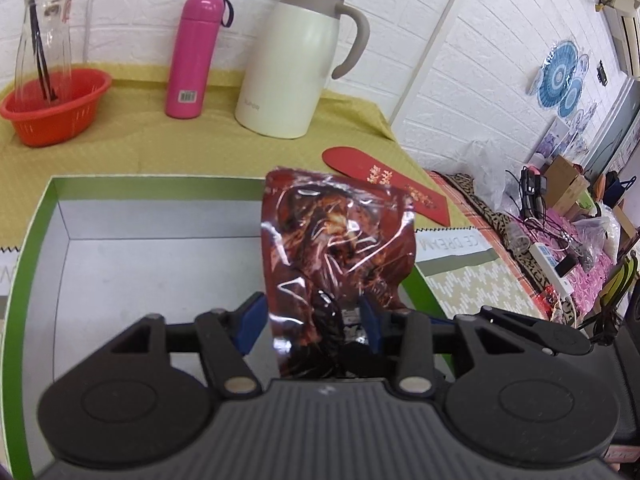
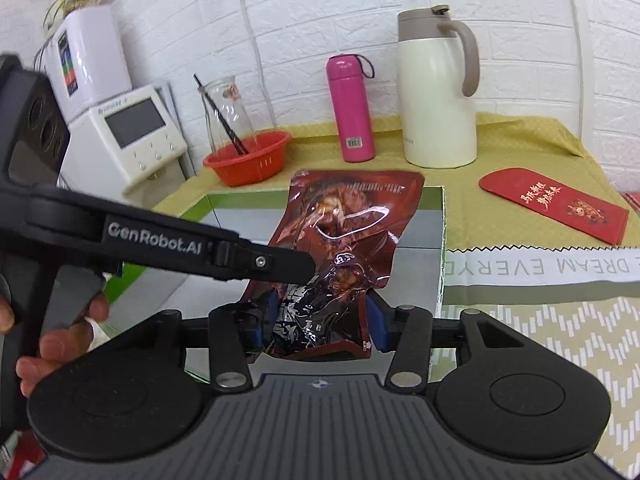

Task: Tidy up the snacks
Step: 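Carry the brown jerky bag into the green box and release it, then grasp the yellow spicy strip packet with the right gripper while the left grasps the pink nut bag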

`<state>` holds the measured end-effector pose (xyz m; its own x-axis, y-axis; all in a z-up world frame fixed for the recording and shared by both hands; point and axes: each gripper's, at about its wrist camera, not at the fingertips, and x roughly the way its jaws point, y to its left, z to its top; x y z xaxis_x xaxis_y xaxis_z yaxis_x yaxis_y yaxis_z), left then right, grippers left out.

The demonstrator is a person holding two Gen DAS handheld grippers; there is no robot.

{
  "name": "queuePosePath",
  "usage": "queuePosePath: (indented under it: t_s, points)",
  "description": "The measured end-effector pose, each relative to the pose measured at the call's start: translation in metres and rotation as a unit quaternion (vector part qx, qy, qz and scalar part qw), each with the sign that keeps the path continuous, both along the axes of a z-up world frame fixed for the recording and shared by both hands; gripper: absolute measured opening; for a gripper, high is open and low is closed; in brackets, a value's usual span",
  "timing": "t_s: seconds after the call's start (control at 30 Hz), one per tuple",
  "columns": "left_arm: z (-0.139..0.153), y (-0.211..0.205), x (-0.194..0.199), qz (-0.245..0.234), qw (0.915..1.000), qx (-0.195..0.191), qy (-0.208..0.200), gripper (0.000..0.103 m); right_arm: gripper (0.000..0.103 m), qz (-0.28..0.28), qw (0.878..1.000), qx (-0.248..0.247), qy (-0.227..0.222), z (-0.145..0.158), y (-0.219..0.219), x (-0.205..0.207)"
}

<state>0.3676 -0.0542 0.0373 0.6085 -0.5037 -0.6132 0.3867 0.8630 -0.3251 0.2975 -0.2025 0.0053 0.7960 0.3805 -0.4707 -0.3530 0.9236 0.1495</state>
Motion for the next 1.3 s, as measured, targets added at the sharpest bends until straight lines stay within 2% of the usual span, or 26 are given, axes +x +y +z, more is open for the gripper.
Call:
queuePosePath:
  t_s: [0.03, 0.07, 0.13, 0.2, 0.4, 0.53, 0.7, 0.9, 1.1, 1.3]
  points:
    - [0.001, 0.000, -0.003, 0.013, 0.9999, 0.006, -0.010, 0.081, 0.090, 0.005, 1.000, -0.018, -0.012, 0.000, 0.003, -0.002]
    - [0.004, 0.001, -0.008, 0.032, 0.9990, 0.008, -0.028, 0.082, 0.103, 0.008, 0.999, -0.037, -0.029, 0.001, 0.007, -0.006]
    - [0.011, 0.001, -0.016, 0.049, 0.9968, 0.025, -0.058, 0.088, 0.103, 0.012, 0.995, -0.073, -0.069, 0.003, 0.014, -0.015]
    - [0.017, 0.000, -0.020, 0.062, 0.9945, 0.050, -0.068, 0.089, 0.103, 0.016, 0.992, -0.094, -0.087, 0.005, 0.017, -0.021]
    - [0.029, 0.013, -0.033, 0.097, 0.9895, 0.071, -0.080, 0.089, 0.103, 0.005, 0.992, -0.096, -0.084, 0.015, 0.016, -0.031]
    - [0.042, 0.023, -0.053, 0.107, 0.9879, 0.065, -0.092, 0.089, 0.103, -0.005, 0.991, -0.097, -0.097, 0.030, 0.018, -0.047]
    - [0.072, 0.034, -0.102, 0.111, 0.9812, 0.068, -0.143, 0.089, 0.103, -0.019, 0.988, -0.097, -0.116, 0.057, 0.023, -0.083]
    - [0.100, 0.043, -0.174, 0.118, 0.9710, 0.094, -0.186, 0.089, 0.103, -0.030, 0.982, -0.116, -0.145, 0.079, 0.032, -0.148]
    - [0.097, 0.050, -0.246, 0.096, 0.9663, 0.108, -0.213, 0.089, 0.103, -0.036, 0.984, -0.097, -0.143, 0.073, 0.023, -0.208]
    - [0.063, 0.071, -0.294, 0.085, 0.9765, 0.061, -0.188, 0.089, 0.103, -0.040, 0.993, -0.020, -0.111, 0.044, 0.003, -0.248]
